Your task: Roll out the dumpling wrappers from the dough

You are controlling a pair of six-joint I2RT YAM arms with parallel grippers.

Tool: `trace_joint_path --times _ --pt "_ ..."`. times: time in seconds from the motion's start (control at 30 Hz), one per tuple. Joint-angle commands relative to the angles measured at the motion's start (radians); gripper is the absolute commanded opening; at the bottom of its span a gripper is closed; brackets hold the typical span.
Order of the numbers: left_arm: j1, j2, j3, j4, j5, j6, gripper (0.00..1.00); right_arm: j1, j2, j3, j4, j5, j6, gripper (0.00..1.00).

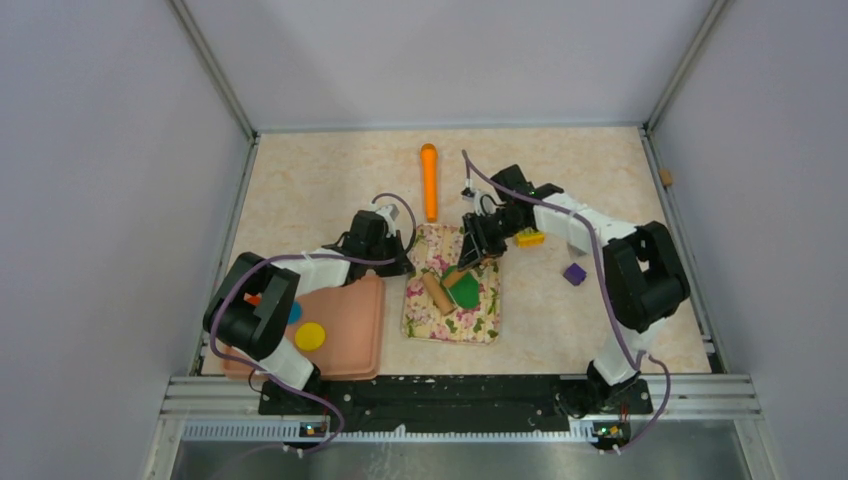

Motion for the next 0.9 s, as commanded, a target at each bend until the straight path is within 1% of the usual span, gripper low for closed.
trace_joint_path --times 0.0,0.1,0.13,0.2,0.23,0.3,0.33,0.47,0.53,0.63,0.77,0.87 --pt "0.004 -0.009 0.053 0.026 0.021 0.028 0.02 -0.004 -0.135 0.041 -0.014 -0.045 -0.093 0.0" --pt "0.004 -0.023 0.073 0.023 0.055 0.057 0.09 -0.014 -0.28 0.002 -0.063 -0.103 -0.159 0.0" --pt "0.003 -0.03 0.083 0.023 0.078 0.081 0.14 -0.023 -0.335 -0.012 -0.082 -0.097 -0.183 0.0" --pt "0.001 -0.046 0.109 0.013 0.127 0.151 0.32 -0.057 -0.436 -0.036 -0.138 -0.049 -0.253 0.0" --pt "0.0 -0.053 0.121 0.006 0.133 0.167 0.38 -0.083 -0.481 -0.05 -0.167 -0.014 -0.292 0.0" --pt "0.0 -0.068 0.149 -0.022 0.138 0.195 0.48 -0.137 -0.568 -0.083 -0.249 0.062 -0.389 0.0" --pt "0.001 -0.074 0.163 -0.036 0.147 0.207 0.51 -0.162 -0.604 -0.099 -0.277 0.102 -0.432 0.0" --pt "0.001 -0.108 0.231 -0.137 0.186 0.271 0.55 -0.183 -0.738 -0.162 -0.371 0.27 -0.619 0.0" --pt "0.001 -0.133 0.259 -0.196 0.211 0.315 0.56 -0.19 -0.777 -0.166 -0.388 0.34 -0.661 0.0" --pt "0.001 -0.178 0.283 -0.26 0.231 0.366 0.58 -0.194 -0.81 -0.161 -0.439 0.404 -0.73 0.0" --pt "0.001 -0.247 0.299 -0.306 0.263 0.416 0.59 -0.195 -0.833 -0.18 -0.528 0.438 -0.82 0.0" --pt "0.001 -0.287 0.302 -0.34 0.271 0.456 0.61 -0.199 -0.802 -0.219 -0.604 0.39 -0.872 0.0"
